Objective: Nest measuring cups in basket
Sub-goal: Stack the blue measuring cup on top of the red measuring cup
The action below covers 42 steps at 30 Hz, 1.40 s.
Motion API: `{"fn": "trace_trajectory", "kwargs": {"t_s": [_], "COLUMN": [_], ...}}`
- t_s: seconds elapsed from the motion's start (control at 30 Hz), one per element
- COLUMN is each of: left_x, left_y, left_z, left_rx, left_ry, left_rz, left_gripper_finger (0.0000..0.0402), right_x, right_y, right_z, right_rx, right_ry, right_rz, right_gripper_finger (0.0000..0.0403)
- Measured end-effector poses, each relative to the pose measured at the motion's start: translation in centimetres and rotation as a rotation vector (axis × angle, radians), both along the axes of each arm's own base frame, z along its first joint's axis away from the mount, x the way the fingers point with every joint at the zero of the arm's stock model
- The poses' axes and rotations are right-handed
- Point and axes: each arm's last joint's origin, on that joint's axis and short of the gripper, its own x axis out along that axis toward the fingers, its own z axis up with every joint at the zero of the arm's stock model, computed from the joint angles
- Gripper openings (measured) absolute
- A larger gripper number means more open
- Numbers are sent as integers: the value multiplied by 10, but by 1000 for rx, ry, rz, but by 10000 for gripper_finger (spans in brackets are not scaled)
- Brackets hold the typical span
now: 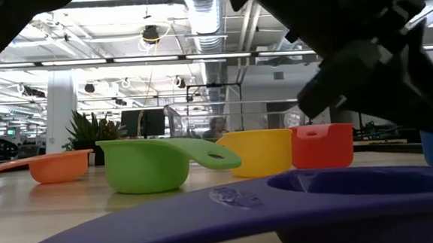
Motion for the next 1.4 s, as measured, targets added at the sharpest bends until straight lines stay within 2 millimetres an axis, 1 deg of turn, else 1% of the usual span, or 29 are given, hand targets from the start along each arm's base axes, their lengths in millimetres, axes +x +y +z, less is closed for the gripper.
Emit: {"fn": "trace_trajectory", "kwargs": {"t_s": [0.17,0.23,0.3,0.4,0.53,0.73,0.9,1.0,1.07,1.13,1.23,1.33,1.4], "left_x": [1,1,0,0,0,-2,-6,-8,-9,-9,-7,-5,-6], "left_y": [-1,-1,-2,-3,-4,-6,-9,-12,-16,-22,-30,-38,-40], "left_z": [-4,-9,-14,-12,-12,-12,-15,-15,-15,-9,7,35,57], "left_rx": [-16,-9,-2,-5,10,72,90,103,110,123,141,161,130], "left_ry": [3,15,34,25,26,15,49,57,53,34,-26,-96,-159], "left_rz": [-33,-29,-22,-21,-7,45,53,52,50,54,59,94,154], "left_gripper_finger": [206,204,198,184,155,102,51,14,6,4,2,2,2], "right_x": [0,0,0,0,0,0,0,0,0,0,0,0,0], "right_y": [0,0,0,0,0,0,0,0,0,0,0,-1,-1], "right_z": [0,0,0,0,0,0,-1,-1,-1,-1,-1,-1,-2], "right_rx": [0,0,0,0,0,-2,-9,-11,-15,-17,-19,-29,-32], "right_ry": [0,0,0,1,2,3,5,6,7,7,7,11,12], "right_rz": [0,0,0,1,3,3,3,3,4,4,4,4,4], "right_gripper_finger": [22,20,18,17,21,21,17,19,22,23,22,18,17]}}
